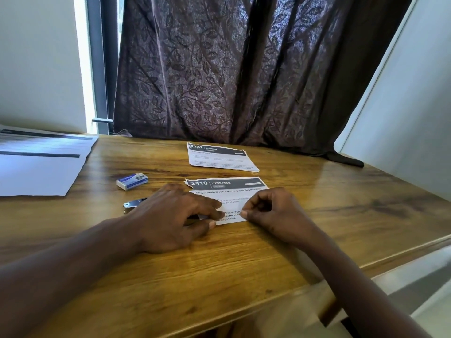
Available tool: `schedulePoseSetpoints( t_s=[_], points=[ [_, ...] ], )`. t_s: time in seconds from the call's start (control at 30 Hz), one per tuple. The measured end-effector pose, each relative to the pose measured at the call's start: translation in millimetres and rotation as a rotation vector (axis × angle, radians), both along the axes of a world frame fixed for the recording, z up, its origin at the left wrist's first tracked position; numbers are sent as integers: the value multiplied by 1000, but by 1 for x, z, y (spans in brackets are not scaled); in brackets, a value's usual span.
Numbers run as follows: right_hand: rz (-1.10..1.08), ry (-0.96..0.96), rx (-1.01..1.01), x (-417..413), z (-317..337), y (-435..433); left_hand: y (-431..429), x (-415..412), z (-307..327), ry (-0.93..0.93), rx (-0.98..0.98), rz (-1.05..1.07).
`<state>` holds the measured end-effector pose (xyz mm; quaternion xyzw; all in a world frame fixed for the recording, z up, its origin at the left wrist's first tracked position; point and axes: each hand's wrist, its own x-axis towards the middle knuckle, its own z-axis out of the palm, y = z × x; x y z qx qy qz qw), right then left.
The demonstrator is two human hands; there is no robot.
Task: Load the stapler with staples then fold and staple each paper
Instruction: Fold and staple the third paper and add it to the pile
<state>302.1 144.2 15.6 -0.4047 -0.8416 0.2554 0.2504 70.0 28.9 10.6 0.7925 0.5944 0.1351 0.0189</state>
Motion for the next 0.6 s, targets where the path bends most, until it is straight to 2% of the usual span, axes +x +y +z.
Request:
schedulePoseSetpoints(
  t_s=[0.1,0.2,0.4,0.5,0.6],
  points=[
    [-52,-81,38,13,2,2,-1,1,1,-4,3,7],
    [-223,-141,74,36,6,12,-1,1,1,-8,12,12],
    [-518,-78,-38,75,16,39,0,0,1,-17,10,14],
    [-520,-41,-21,66,11,33,0,1,1,-13,16,17],
    [-419,-21,23,41,4,13,0,0,0,-6,10,18]
  ],
)
